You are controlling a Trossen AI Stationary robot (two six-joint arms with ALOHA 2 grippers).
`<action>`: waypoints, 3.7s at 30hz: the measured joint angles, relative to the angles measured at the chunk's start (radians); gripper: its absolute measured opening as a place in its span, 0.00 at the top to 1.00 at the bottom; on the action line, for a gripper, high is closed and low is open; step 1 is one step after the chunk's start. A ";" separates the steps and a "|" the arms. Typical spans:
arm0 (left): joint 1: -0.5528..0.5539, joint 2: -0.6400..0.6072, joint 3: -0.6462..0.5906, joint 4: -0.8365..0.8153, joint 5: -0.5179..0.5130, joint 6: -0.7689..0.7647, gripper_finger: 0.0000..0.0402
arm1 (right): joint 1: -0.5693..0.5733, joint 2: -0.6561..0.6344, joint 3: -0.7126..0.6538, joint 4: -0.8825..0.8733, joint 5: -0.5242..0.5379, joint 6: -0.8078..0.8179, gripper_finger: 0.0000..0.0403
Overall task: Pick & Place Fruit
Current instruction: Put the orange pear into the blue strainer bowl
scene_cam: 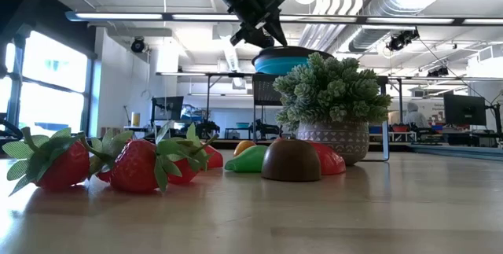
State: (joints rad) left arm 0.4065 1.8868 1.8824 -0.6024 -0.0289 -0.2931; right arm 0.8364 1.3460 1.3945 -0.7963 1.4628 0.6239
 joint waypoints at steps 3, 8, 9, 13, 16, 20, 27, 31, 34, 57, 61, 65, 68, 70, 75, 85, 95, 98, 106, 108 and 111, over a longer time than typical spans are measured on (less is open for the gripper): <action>-0.002 -0.012 0.000 -0.013 0.016 0.021 0.72 | 0.000 0.000 0.000 0.000 0.000 0.000 0.99; -0.027 -0.050 0.000 -0.063 0.010 0.074 0.88 | -0.002 0.000 0.000 0.000 0.004 0.000 0.99; -0.034 -0.059 0.000 -0.077 0.006 0.086 0.91 | -0.005 0.000 0.000 0.000 0.004 0.000 0.99; -0.080 -0.088 0.000 -0.120 -0.004 0.136 0.99 | -0.020 0.000 0.000 0.000 0.004 0.000 0.99; -0.121 -0.101 0.000 -0.175 -0.006 0.161 0.98 | -0.034 0.000 0.000 0.000 -0.004 0.000 0.99; -0.178 -0.118 0.000 -0.219 -0.004 0.207 1.00 | -0.052 0.000 0.000 0.003 -0.033 0.005 0.99; -0.263 -0.134 -0.007 -0.245 0.039 0.237 0.99 | -0.068 0.000 0.000 0.016 -0.110 0.007 0.99; -0.324 -0.163 -0.088 -0.132 0.053 0.203 1.00 | -0.066 0.000 0.000 0.019 -0.121 0.007 0.99; -0.379 -0.197 -0.193 0.005 0.062 0.158 1.00 | -0.066 0.000 0.000 0.024 -0.128 0.007 0.99; -0.596 -0.673 -0.798 0.499 -0.134 0.101 1.00 | -0.163 0.000 0.000 0.027 -0.138 0.000 0.99; -0.635 -0.743 -0.845 0.486 -0.143 0.106 1.00 | -0.194 0.000 0.000 0.046 -0.179 0.000 0.99; -0.670 -0.785 -0.871 0.492 -0.170 0.140 1.00 | -0.221 0.000 0.000 0.078 -0.247 -0.002 0.99; -0.683 -0.789 -0.875 0.506 -0.186 0.158 1.00 | -0.240 0.000 0.000 0.082 -0.303 -0.003 0.99; -0.683 -0.791 -0.880 0.488 -0.186 0.158 1.00 | -0.255 0.000 0.000 0.085 -0.347 -0.025 0.99; -0.682 -0.790 -0.879 0.488 -0.192 0.156 1.00 | -0.285 0.000 0.000 0.107 -0.420 -0.175 0.99; -0.682 -0.789 -0.879 0.460 -0.178 0.158 1.00 | -0.309 0.000 0.000 0.171 -0.543 -0.211 0.99; -0.682 -0.788 -0.878 0.468 -0.160 0.110 1.00 | -0.308 0.000 0.000 0.217 -0.660 -0.261 0.99; -0.682 -0.788 -0.878 0.473 -0.156 0.104 1.00 | -0.308 0.000 0.000 0.238 -0.659 -0.255 0.99; -0.682 -0.788 -0.878 0.469 -0.121 0.043 1.00 | -0.308 0.000 0.000 0.249 -0.659 -0.277 0.99; -0.682 -0.788 -0.878 0.469 -0.107 0.027 1.00 | -0.308 0.000 0.000 0.252 -0.659 -0.277 0.99; -0.682 -0.788 -0.877 0.450 -0.086 0.001 1.00 | -0.308 0.000 0.000 0.267 -0.659 -0.279 0.99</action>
State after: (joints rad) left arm -0.2755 1.0985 1.0058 -0.1524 -0.1145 -0.2924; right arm 0.5282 1.3460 1.3949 -0.5293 0.8040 0.3453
